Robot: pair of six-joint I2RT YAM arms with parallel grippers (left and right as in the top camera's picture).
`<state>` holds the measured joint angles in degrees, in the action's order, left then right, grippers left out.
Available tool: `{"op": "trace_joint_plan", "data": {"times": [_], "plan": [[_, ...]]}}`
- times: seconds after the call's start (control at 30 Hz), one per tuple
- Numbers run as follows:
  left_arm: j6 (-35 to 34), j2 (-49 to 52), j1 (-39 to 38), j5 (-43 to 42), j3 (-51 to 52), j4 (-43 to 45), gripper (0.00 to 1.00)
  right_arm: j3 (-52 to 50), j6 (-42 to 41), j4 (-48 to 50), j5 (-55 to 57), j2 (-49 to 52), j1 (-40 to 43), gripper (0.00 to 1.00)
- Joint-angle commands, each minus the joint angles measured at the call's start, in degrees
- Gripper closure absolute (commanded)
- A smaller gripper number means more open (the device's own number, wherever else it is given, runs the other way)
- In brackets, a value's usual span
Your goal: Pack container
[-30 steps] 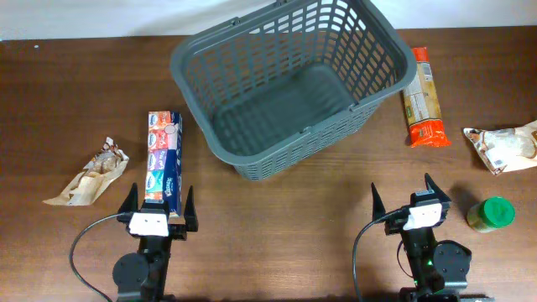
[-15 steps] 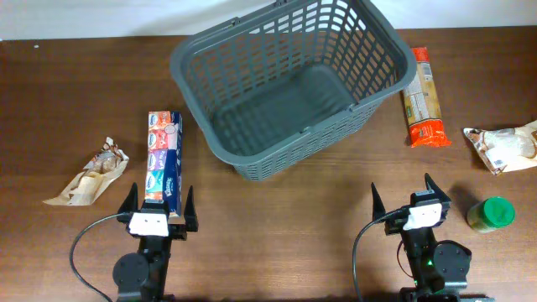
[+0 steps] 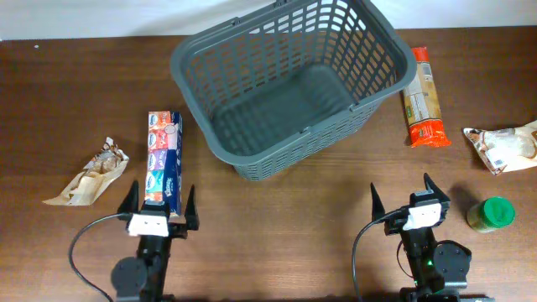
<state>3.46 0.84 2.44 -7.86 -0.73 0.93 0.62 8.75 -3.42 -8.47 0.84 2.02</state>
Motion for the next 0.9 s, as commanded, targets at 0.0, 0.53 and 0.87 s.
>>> {"op": "trace_joint_plan", "data": {"times": [0.0,0.53,0.87], "plan": [[0.0,-0.5,0.3,-4.9,0.2,4.7,0.01,-0.3,-0.6,-0.3,-0.8,-0.5,0.3,0.01],[-20.2,-0.3,0.3,-31.8,-6.4,-4.2,0.01,6.9,-15.0,-2.8,-1.7,3.4,0.3,0.01],[-5.5,2.3,0.3,-12.6,-26.6,-30.9,0.01,32.6,-9.4,-18.3,8.6,22.1,0.3,0.01]]}}
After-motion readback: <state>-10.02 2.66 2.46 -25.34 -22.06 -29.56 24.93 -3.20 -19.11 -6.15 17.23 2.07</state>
